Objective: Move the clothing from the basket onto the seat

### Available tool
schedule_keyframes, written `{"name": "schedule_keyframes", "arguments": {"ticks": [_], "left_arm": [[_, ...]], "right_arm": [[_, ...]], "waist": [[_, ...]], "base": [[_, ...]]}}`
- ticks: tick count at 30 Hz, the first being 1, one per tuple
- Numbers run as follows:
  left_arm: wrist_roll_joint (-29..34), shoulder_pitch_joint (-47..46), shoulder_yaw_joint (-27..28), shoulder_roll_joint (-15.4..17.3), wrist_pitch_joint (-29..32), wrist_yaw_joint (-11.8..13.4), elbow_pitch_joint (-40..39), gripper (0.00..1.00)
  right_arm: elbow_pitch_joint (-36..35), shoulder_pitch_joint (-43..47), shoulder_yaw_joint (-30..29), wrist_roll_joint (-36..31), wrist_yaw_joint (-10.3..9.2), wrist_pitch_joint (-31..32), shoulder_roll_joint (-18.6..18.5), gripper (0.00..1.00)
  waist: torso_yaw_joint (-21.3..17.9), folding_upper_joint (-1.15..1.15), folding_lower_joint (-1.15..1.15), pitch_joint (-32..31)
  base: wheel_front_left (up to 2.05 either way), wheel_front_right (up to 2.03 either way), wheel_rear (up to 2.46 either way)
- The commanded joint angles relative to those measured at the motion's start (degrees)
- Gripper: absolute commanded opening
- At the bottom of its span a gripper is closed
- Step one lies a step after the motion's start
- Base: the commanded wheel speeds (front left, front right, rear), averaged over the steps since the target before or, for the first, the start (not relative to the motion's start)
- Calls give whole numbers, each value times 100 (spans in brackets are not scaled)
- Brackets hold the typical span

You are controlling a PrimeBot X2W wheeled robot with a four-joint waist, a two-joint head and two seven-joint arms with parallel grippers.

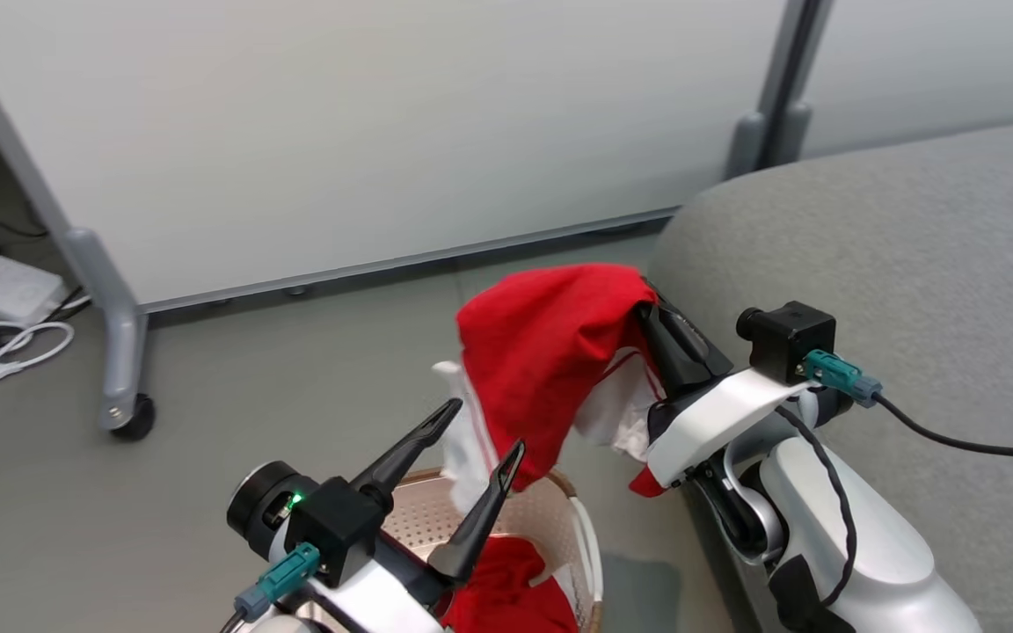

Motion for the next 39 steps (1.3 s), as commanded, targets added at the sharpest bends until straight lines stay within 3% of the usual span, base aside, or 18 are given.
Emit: {"name": "schedule_keyframes", "arguments": {"ticks": [1, 16, 31, 39], "left_arm": [[-25, 59, -10, 59, 48, -41, 15, 100], [-28, 76, -137, 261, 219, -89, -67, 100], [-39, -68, -108, 383, 311, -37, -219, 100], [15, -259, -67, 475, 392, -13, -339, 100]], "right_arm": [[30, -86, -50, -36, 11, -17, -25, 0], [153, -31, -355, -191, 11, -63, -25, 0], [144, -146, -529, -156, 11, -100, -25, 0], [209, -800, -1191, -227, 11, -102, -202, 0]], "waist": [[-228, 0, 0, 104], [-1181, 0, 0, 543], [-1730, 0, 0, 804], [-1905, 0, 0, 1049]], "base": [[0, 0, 0], [0, 0, 0], [0, 0, 0], [0, 0, 0]]}}
